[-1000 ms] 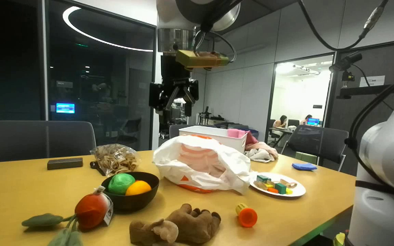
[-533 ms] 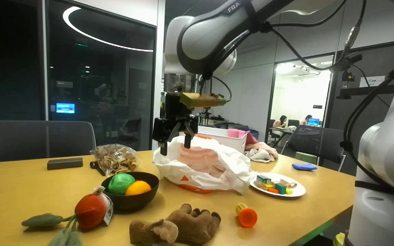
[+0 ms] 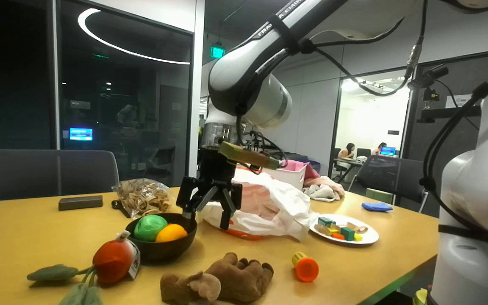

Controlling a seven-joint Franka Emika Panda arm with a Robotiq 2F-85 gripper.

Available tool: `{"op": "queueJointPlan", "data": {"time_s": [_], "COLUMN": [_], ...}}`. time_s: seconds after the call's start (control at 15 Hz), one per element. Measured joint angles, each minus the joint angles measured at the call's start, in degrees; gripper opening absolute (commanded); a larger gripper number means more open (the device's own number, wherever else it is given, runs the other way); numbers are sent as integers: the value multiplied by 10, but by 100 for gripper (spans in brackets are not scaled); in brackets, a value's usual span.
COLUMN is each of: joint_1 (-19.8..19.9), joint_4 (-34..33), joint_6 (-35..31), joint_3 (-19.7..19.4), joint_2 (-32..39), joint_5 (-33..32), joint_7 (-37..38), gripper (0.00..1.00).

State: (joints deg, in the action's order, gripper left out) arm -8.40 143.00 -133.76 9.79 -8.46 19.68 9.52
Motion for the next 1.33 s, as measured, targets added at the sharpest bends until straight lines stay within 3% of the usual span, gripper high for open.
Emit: {"op": "queueJointPlan", "data": {"time_s": [0.27, 0.53, 0.67, 1.0, 1.27, 1.33], "joint_1": [-36, -52, -54, -54, -59, -61], "joint_4": [20, 31, 31, 31, 30, 29], "joint_6": [-7, -17, -28, -67, -85, -85], "joint_3": [19, 43, 45, 45, 45, 45], "joint_2": [35, 82, 105, 121, 113, 111], "joint_5": [90, 91, 71, 32, -36, -56], "joint_7": [10, 84, 124, 215, 307, 330], "gripper": [100, 100, 75, 37, 7, 6]}}
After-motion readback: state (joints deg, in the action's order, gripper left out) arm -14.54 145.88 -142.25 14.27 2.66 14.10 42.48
